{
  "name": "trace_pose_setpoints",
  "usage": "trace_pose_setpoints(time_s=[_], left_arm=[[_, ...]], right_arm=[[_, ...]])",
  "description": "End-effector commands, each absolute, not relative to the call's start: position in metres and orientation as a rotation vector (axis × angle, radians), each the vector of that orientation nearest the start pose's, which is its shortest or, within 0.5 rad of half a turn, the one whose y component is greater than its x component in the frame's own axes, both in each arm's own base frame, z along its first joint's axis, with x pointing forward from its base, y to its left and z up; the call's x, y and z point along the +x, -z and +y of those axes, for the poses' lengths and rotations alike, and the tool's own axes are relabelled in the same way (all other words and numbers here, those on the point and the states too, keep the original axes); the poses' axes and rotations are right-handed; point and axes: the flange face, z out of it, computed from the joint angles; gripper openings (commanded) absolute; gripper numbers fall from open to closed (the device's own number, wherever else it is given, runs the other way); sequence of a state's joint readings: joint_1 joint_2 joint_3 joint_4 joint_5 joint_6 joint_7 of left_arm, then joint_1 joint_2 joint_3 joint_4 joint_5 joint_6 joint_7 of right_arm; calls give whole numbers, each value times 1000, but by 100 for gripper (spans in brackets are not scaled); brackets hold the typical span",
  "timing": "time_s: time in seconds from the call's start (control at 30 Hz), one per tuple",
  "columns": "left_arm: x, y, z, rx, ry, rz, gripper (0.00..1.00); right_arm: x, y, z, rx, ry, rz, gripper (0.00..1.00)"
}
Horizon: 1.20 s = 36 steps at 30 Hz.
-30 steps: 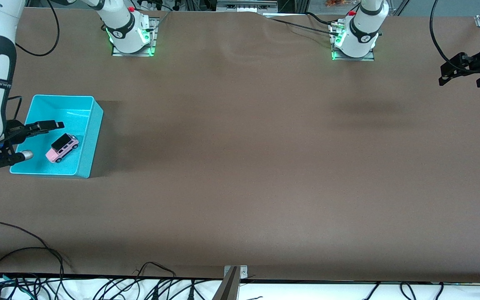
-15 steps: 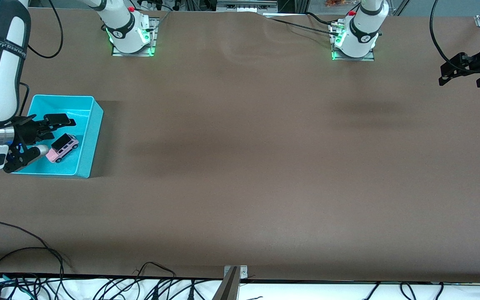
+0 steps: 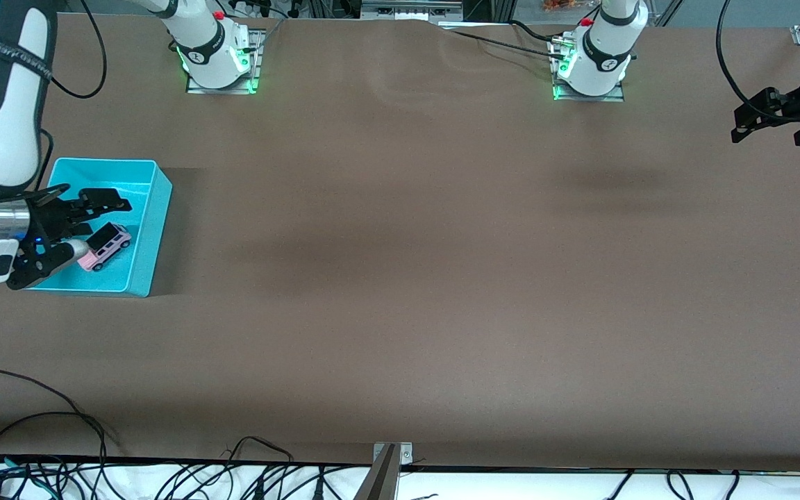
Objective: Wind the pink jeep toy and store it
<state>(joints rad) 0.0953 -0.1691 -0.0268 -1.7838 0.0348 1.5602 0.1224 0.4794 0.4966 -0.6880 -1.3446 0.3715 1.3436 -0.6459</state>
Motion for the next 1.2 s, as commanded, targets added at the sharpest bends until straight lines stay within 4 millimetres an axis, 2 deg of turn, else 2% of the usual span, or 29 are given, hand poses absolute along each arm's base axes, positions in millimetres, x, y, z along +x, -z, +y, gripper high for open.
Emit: trace_pose_setpoints(time_s=[0.0,0.2,0.53,0.63,0.73,0.83,1.17], left_arm=[[498,-619,36,-3094,-97,84,100],[498,-619,36,-3094,-97,84,100],[498,-619,36,-3094,-97,84,100],[498,-619,36,-3094,-97,84,100],[497,-619,36,-3094,-100,84,100],[498,-619,36,-3094,-97,84,100],[497,-619,37,-3094,-100,82,100]], right_arm=[[628,-494,35,-2937,-460,-607,100],[613,-507,78,-3075,-473,-459,100],[586,-530,96,-3172,-337,-160,100],[579,-535,98,-3183,-336,-102,100],[569,-538,91,-3192,-325,-62,100],[569,-539,70,-3182,-284,16,100],[544,-563,72,-3194,-223,35,100]])
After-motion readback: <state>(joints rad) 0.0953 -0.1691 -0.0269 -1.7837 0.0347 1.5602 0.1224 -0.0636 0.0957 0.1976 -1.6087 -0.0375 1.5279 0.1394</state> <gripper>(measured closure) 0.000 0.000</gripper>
